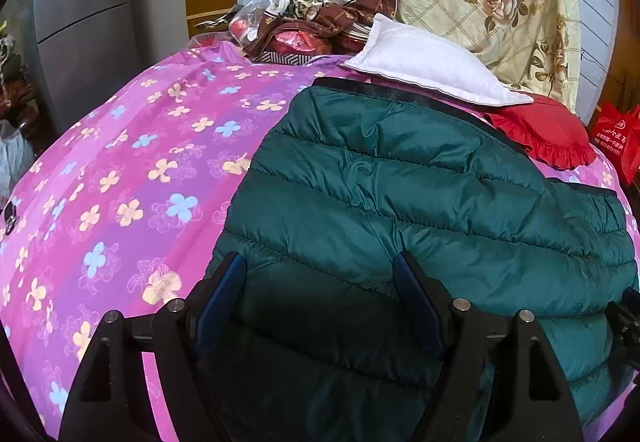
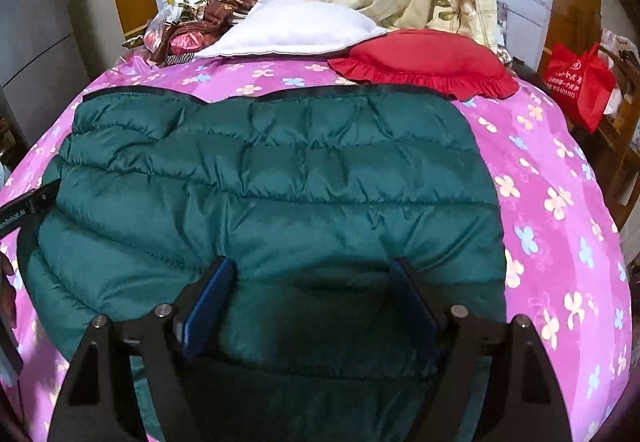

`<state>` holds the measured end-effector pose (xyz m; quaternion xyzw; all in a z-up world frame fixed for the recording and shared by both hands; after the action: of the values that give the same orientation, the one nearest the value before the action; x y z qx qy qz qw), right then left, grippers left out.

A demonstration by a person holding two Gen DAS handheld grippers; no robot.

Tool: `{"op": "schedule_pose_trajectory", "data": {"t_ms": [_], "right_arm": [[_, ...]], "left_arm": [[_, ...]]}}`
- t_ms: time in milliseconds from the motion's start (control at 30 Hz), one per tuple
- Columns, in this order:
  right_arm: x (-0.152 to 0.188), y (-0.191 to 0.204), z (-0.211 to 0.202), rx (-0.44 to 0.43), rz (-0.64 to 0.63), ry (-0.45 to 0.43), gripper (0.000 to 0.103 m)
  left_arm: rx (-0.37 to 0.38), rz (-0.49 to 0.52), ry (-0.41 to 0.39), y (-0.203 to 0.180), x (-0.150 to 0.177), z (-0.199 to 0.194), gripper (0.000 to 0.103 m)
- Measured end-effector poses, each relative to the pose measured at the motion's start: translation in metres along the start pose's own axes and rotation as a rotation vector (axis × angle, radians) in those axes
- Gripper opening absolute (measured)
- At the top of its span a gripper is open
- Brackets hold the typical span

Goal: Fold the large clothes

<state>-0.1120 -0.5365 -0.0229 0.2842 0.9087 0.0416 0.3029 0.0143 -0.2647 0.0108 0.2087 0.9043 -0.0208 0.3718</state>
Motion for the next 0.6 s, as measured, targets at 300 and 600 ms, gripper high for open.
{"op": "schedule_pose_trajectory", "data": {"t_ms": [300, 600], "right_arm": [[-0.005, -0.019, -0.035, -0.065, 0.110, -0.018, 0.088], [-0.005, -0.040, -0.050, -0.045, 0.131, -0.035, 0.094]], "left_arm": [[0.031, -0.037, 0.002, 0.007, 0.001, -0.011, 0.056], [0.051, -0.048, -0.018, 0.013, -0.001, -0.026, 0.056]]}}
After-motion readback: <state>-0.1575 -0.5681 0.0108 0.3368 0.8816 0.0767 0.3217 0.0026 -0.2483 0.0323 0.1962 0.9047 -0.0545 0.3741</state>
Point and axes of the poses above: each gripper's, at about its wrist camera, not at the fingertips, and z roughly the way its jaws point, y to its left, x to its underside, the point moved 8 cm from there along z, roughly the way its jaws point, and after that the axes turned 15 degrees about z, right-handed, at the moved point
